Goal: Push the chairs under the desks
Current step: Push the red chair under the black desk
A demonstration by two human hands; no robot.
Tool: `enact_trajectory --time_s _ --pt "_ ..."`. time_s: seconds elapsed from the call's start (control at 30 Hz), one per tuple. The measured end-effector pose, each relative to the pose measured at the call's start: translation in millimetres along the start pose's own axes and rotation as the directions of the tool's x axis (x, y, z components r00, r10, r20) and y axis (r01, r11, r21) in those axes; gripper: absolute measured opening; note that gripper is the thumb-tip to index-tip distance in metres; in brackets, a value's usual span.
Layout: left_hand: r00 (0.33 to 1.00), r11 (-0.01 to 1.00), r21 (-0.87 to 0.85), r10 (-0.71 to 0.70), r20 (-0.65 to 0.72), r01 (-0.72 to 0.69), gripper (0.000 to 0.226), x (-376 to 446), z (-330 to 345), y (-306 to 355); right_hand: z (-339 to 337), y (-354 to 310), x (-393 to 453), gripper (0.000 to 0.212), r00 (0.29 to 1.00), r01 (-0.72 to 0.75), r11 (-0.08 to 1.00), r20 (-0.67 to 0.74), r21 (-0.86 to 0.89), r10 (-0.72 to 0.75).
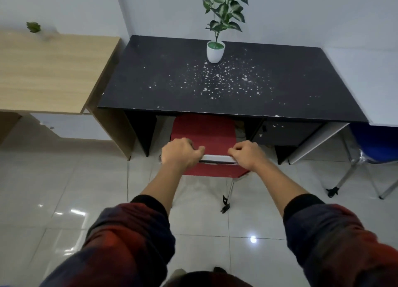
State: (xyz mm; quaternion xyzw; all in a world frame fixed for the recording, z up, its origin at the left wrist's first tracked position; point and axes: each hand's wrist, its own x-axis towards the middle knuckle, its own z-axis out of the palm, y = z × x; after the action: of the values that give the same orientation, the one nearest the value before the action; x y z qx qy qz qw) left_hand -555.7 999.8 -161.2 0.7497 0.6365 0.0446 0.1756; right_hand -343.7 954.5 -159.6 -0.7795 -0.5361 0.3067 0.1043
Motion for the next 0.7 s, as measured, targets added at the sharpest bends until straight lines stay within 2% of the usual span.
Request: enact_trajectory --time_s 0.13,0.27,0.43,0.57,0.7 --pt "0.997 0.997 -0.016 0.080 0.009 -0.080 0.038 24.4 -11.0 -12.5 3.3 -19.3 11.8 0.037 0.997 -0.057 0.996 -0.056 -0.072 0.053" --pt "0.991 0.991 -0.029 0.129 0.040 -0.128 0.035 52.5 -29.5 -55.4 25.8 -59.5 17.0 0.039 0.995 -0.080 0.996 -0.066 -0.045 0.077" --pt "0.989 0.990 -0.022 0.139 0.058 -0.138 0.031 74.8 -42.5 -83.3 43.1 -86.2 28.6 0.043 0.994 -0.091 0.996 -0.055 -0.015 0.090" --pt "0.990 0.992 0.003 0.126 0.063 -0.126 0.031 79.4 -37.7 -83.6 40.6 -83.3 28.1 0.033 0.995 -0.070 0.997 -0.065 0.042 0.073" --pt "0.990 0.993 -0.012 0.122 0.075 -0.121 0.030 81.6 -34.9 -79.9 30.8 -81.2 32.2 0.036 0.998 -0.044 0.998 -0.039 0.054 0.046"
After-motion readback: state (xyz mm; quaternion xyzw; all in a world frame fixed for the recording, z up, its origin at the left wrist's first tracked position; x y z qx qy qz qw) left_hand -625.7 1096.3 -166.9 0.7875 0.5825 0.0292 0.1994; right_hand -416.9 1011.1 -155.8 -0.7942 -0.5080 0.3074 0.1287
